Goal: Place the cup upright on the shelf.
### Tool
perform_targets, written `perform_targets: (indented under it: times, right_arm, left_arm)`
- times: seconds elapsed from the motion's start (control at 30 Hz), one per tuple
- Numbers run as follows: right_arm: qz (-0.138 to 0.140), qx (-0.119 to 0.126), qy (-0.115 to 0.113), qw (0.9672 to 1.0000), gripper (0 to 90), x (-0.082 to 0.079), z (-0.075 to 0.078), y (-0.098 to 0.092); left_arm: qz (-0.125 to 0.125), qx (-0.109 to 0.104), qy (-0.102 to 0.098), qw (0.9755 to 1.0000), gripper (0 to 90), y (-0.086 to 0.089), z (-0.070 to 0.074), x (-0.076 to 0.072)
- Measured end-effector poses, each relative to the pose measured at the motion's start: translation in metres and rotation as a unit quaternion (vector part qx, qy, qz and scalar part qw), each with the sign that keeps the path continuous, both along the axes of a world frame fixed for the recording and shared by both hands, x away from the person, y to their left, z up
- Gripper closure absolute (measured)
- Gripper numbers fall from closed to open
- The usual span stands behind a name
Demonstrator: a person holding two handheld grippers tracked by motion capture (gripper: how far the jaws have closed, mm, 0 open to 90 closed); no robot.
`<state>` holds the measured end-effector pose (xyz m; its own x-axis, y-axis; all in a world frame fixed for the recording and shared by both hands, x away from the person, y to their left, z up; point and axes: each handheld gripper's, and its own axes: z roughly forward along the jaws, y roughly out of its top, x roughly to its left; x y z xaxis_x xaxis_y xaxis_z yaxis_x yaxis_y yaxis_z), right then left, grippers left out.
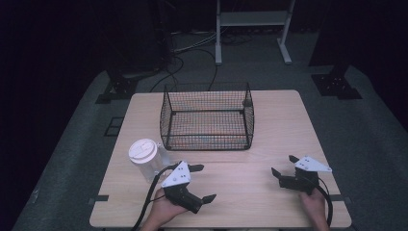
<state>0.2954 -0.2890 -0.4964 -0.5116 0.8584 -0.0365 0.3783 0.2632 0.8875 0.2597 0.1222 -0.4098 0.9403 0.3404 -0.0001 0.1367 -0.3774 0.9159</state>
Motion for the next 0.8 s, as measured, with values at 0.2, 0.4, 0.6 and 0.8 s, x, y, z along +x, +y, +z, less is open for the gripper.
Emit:
perform_targets:
  times: [0.2, 0.4, 0.6, 0.8]
  right_arm:
    - [-0.001, -0.001, 0.000, 1.0000, 13.5, 0.000, 0.000, 0.000]
    - [0.000, -0.005, 0.002, 1.0000, 13.5, 0.000, 0.000, 0.001]
    - [-0.001, -0.005, 0.003, 1.0000, 13.5, 0.000, 0.000, 0.002]
    - [-0.002, -0.005, 0.004, 1.0000, 13.5, 0.000, 0.000, 0.002]
  left_arm:
    - [0.000, 0.009, -0.012, 0.9999, 1.5, 0.014, 0.029, -0.005]
    - [0.020, 0.020, -0.026, 0.9993, 1.5, 0.038, 0.054, -0.010]
    - [0.047, 0.018, -0.035, 0.9981, 1.5, 0.063, 0.068, -0.017]
    - [0.075, 0.023, -0.046, 0.9958, 1.5, 0.084, 0.080, -0.022]
